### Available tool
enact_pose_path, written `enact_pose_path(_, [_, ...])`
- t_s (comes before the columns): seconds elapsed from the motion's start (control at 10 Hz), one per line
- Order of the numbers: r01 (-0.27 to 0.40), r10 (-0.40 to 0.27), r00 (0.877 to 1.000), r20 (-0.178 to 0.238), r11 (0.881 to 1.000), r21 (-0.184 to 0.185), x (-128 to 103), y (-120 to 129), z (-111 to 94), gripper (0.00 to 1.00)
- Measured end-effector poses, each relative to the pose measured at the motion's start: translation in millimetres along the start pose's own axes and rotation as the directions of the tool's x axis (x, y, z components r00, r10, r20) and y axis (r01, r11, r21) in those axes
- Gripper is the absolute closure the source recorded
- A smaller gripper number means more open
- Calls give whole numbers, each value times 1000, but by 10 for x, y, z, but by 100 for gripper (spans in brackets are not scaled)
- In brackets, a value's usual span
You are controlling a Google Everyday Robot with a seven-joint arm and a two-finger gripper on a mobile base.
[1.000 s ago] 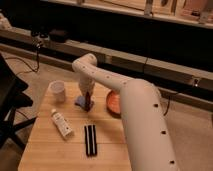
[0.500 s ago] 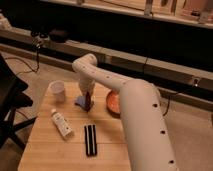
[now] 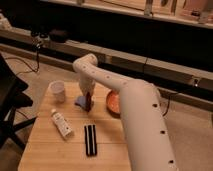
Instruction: Place the pepper on the white sponge
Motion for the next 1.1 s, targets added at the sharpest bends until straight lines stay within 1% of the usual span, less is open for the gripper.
enact_pose_path(1.1, [43, -43, 999, 15, 999, 4, -17, 4, 29, 74])
